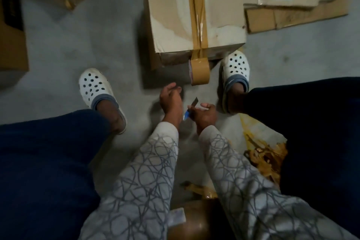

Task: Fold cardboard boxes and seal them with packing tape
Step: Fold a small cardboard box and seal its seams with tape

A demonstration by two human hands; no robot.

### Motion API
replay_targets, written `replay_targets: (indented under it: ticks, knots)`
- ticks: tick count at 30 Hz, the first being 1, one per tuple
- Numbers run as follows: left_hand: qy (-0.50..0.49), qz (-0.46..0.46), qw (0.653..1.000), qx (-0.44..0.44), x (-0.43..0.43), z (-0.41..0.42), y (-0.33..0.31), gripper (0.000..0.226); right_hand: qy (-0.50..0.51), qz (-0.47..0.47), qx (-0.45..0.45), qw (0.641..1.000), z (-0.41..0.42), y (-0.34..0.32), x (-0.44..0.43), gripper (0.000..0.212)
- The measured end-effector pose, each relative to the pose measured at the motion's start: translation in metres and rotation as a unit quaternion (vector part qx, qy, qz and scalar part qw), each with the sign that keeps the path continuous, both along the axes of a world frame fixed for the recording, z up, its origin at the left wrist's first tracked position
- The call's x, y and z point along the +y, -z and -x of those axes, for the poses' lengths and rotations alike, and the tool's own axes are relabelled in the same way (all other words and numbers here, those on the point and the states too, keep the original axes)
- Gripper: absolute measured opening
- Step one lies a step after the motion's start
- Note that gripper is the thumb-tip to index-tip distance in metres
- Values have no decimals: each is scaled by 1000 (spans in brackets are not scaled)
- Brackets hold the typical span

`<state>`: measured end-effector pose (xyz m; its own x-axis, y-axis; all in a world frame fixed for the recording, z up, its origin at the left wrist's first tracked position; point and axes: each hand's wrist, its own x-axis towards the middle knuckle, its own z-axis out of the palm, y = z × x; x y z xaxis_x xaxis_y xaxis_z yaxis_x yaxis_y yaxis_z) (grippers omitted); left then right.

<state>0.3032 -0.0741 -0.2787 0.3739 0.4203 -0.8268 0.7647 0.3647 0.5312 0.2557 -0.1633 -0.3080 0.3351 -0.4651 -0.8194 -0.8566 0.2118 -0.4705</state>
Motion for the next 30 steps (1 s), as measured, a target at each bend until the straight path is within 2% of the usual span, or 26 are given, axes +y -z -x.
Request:
replay_targets:
  ticks: [3,6,10,14,18,22,26,30]
  knots:
    - [73,23,997,-28,7,2,-44,29,31,-43,-49,997,8,-51,-16,53]
    - [191,92,976,-50,6,18,-100,34,50,-91,-120,987,6,-110,-30,47]
    - [288,155,938,-116,5,48,-156,35,-2,-103,-190,976,6,-194,-41,42]
    - [284,183,924,-179,8,72,-194,31,-95,-110,-249,958,14,-260,-48,40]
    - [255,210,917,-223,8,84,-218,17,-247,-90,-264,928,17,-292,-60,40]
    - [237,203,918,-244,5,89,-223,4,-366,-38,-276,888,16,-297,-73,36]
    - [186,207,931,-237,-1,80,-215,4,-468,2,-223,855,9,-289,-82,45]
    - [156,196,943,-219,1,68,-190,16,-552,121,-217,796,-12,-274,-87,20]
